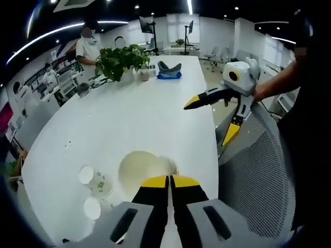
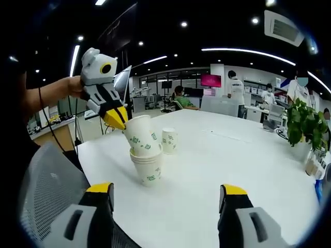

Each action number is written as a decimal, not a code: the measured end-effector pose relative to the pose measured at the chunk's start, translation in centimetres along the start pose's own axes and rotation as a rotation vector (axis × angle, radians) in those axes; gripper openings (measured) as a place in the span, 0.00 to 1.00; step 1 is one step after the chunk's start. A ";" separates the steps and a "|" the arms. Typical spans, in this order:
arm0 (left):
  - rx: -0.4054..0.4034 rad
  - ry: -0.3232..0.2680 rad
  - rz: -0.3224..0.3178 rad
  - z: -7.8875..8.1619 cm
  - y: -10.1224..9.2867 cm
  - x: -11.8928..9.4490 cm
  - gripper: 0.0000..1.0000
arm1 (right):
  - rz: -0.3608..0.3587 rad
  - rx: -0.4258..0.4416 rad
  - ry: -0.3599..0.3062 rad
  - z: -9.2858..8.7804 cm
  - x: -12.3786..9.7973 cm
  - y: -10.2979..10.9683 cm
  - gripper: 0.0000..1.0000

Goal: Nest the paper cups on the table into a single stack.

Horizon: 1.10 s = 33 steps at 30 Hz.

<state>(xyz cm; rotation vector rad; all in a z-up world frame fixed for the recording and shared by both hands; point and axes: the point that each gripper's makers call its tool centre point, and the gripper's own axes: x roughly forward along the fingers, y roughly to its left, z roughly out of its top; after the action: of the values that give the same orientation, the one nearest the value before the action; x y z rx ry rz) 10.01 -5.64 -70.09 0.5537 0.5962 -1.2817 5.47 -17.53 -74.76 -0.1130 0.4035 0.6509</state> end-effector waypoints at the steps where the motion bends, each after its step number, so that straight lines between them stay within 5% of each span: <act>1: 0.003 0.008 0.003 0.0 0.1 0.0 0.00 | 0.001 -0.001 0.002 0.0 0.0 0.0 0.85; 14: 0.046 0.038 -0.016 -0.2 0.0 0.7 0.00 | 0.007 -0.012 0.008 -0.2 0.0 0.2 0.85; 33: -0.056 -0.020 -0.116 -0.8 -1.3 5.3 0.00 | 0.002 -0.023 0.015 -0.4 0.1 0.1 0.85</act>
<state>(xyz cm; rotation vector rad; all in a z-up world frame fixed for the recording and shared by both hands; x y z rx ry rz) 9.56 -9.12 -74.38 0.4647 0.6534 -1.3737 5.31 -17.49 -75.13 -0.1396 0.4106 0.6576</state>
